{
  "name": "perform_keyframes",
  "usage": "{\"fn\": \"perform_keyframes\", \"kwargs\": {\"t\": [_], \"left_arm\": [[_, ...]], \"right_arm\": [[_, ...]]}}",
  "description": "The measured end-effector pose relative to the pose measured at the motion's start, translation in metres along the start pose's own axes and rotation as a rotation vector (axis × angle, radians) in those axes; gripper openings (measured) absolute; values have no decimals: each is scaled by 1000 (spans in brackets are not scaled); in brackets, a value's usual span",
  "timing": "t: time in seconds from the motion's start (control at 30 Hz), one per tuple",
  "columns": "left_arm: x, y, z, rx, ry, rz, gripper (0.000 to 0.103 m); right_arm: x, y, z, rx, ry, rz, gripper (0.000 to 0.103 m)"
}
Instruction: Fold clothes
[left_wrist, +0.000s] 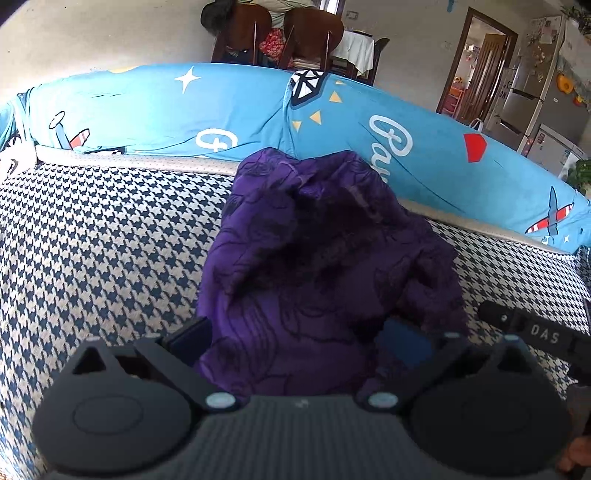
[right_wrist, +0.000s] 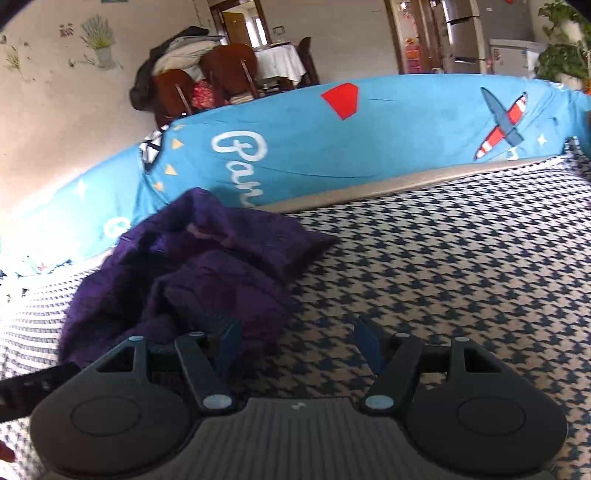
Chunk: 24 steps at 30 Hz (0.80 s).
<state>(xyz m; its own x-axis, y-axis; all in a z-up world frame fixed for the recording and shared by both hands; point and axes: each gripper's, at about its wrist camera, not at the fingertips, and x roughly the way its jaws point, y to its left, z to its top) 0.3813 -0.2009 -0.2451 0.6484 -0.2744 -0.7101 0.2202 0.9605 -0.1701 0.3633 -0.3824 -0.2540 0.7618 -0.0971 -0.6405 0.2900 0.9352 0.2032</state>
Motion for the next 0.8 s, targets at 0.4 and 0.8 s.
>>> {"fn": "perform_keyframes", "kwargs": {"t": [0.4, 0.8], "left_arm": [[-8, -16, 1, 47, -7, 5, 103], [-17, -24, -1, 74, -6, -23, 103]], "right_arm": [[4, -10, -2, 46, 43, -23, 71], [4, -10, -4, 43, 55, -33, 71]]}}
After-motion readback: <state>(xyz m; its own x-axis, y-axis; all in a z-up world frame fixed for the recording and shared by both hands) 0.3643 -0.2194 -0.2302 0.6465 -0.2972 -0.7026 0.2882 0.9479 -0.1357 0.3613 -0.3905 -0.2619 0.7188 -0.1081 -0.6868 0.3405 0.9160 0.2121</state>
